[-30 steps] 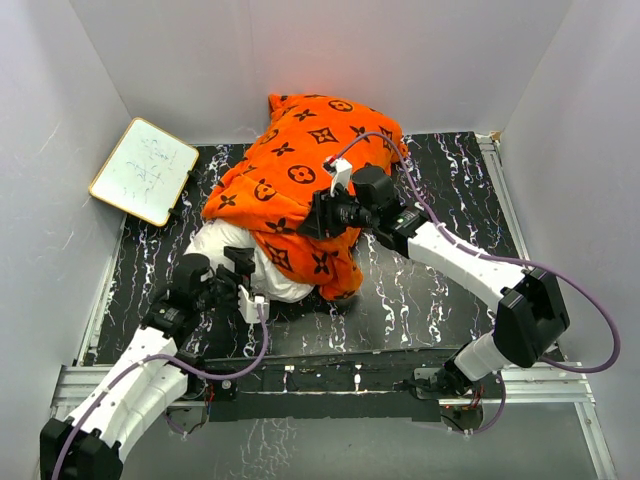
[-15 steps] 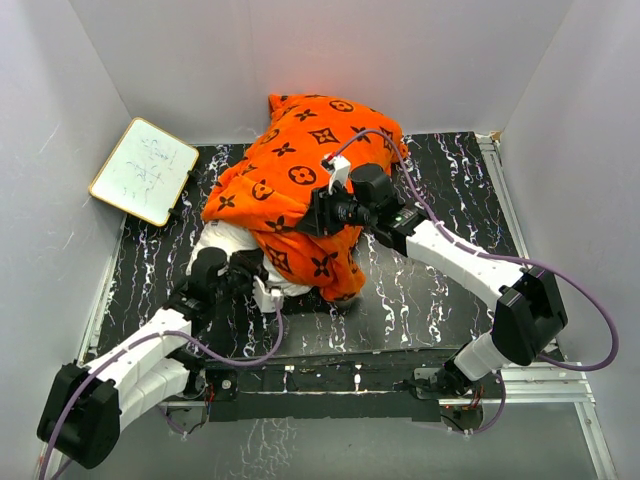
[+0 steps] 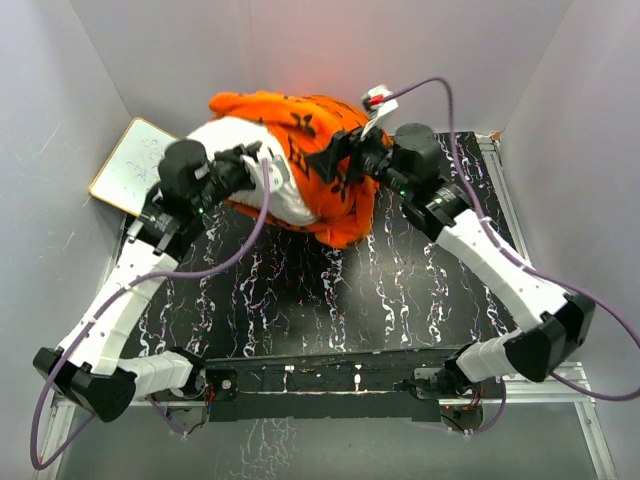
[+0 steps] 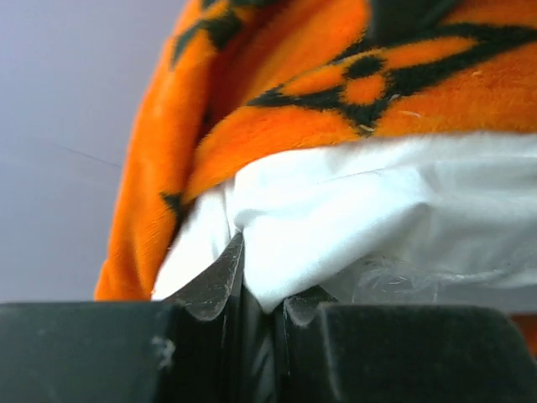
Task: Remove the pillowcase from the pillow
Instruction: Remove the pillow from the pillowcase.
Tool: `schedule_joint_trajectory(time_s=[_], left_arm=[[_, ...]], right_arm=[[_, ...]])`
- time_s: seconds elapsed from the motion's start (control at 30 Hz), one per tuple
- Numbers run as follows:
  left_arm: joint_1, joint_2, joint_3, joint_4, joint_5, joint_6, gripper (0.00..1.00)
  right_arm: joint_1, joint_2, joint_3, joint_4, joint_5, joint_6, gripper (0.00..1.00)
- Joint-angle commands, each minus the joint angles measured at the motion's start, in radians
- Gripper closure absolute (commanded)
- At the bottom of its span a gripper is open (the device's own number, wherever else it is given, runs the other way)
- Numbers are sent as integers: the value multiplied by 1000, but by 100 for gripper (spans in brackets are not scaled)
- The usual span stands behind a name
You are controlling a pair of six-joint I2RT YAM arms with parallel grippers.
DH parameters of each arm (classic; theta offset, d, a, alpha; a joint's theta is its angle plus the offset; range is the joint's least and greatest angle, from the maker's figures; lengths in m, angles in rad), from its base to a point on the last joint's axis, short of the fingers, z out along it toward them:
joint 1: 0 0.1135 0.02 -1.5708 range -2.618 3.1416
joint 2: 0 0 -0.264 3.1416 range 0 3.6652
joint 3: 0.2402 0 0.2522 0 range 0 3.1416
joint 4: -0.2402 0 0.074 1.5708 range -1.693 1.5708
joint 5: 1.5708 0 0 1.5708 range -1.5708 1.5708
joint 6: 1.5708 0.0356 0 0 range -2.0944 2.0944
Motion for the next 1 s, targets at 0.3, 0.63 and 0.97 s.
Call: schedule_joint_trajectory(time_s=[0.3,0.63,0.97], left_arm=[[2,39,441,114,7,-102,100],[3,19,430,92,30,-101,100],[3,-131,208,17,123,77,100]], right_arm=[[80,-73,295,-18,174,-224,13],[177,104,488,-207,322,-380,18],[166,81,524,-216,129,-347,23]])
